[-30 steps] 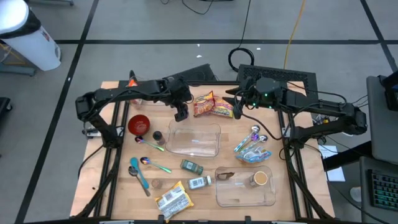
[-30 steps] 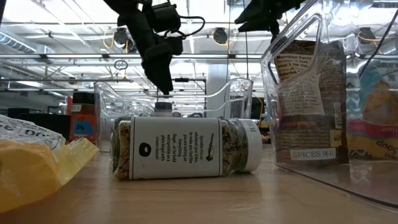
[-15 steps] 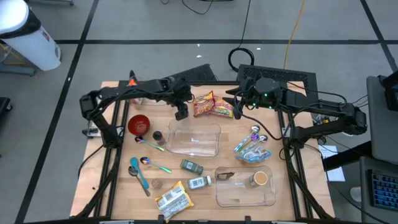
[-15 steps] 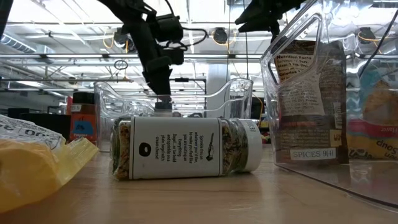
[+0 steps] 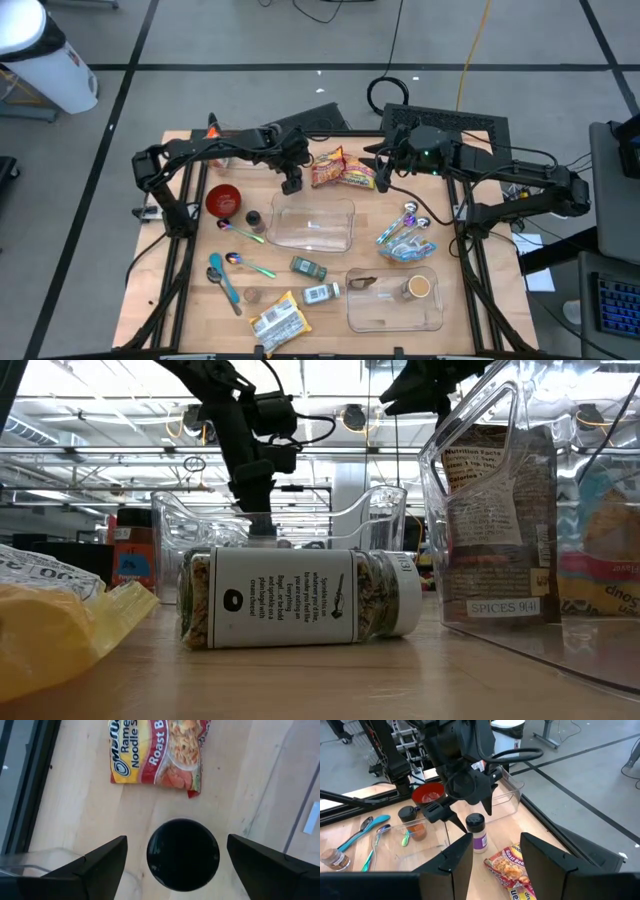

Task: Pick & Place Food Item
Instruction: Put the purple seasoning bottle into the bottom transparent bin

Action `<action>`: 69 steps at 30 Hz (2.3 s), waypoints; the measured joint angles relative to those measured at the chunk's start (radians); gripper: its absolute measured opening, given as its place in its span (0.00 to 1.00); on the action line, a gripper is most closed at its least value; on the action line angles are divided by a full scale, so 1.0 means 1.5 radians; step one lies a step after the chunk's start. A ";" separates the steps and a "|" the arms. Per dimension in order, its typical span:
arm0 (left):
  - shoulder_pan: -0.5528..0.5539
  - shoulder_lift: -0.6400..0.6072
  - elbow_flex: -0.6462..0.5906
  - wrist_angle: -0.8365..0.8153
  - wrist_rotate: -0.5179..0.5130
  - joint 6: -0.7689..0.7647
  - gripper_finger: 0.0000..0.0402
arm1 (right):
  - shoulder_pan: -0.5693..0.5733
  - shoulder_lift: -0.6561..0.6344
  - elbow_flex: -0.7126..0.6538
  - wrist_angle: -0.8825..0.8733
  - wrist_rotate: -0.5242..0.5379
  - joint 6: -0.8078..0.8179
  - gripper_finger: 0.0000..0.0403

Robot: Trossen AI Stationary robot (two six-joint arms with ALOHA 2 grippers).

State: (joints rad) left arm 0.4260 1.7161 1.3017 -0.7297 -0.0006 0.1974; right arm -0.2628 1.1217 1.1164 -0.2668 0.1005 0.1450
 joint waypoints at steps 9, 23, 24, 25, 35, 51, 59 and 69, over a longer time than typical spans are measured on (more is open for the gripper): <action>0.001 0.000 -0.002 -0.001 -0.006 -0.011 0.69 | 0.000 0.000 0.000 0.000 0.000 0.000 0.39; 0.000 0.000 -0.002 -0.001 -0.001 -0.033 0.51 | 0.000 0.000 0.000 -0.001 0.000 0.000 0.39; -0.001 0.000 -0.002 -0.001 -0.001 -0.034 0.51 | 0.000 0.000 0.000 -0.001 0.000 0.000 0.39; -0.001 0.000 -0.002 -0.001 -0.001 -0.035 0.51 | 0.000 0.000 0.000 -0.001 0.000 0.000 0.39; -0.001 0.000 0.069 -0.082 0.002 -0.033 0.51 | 0.000 0.000 0.000 -0.001 0.000 0.000 0.39; -0.019 0.000 0.344 -0.292 0.041 -0.015 0.51 | 0.001 -0.001 0.000 0.005 -0.094 0.054 0.39; -0.077 -0.002 0.421 -0.330 0.042 -0.047 0.51 | 0.001 0.000 0.000 0.005 -0.175 0.068 0.39; -0.153 -0.001 0.450 -0.298 0.043 -0.091 0.51 | 0.008 0.043 -0.001 0.095 -0.228 0.106 0.53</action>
State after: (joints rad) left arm 0.1962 1.7153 1.9770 -1.1761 0.0640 0.0611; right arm -0.2504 1.1866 1.1156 -0.1249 -0.2416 0.3040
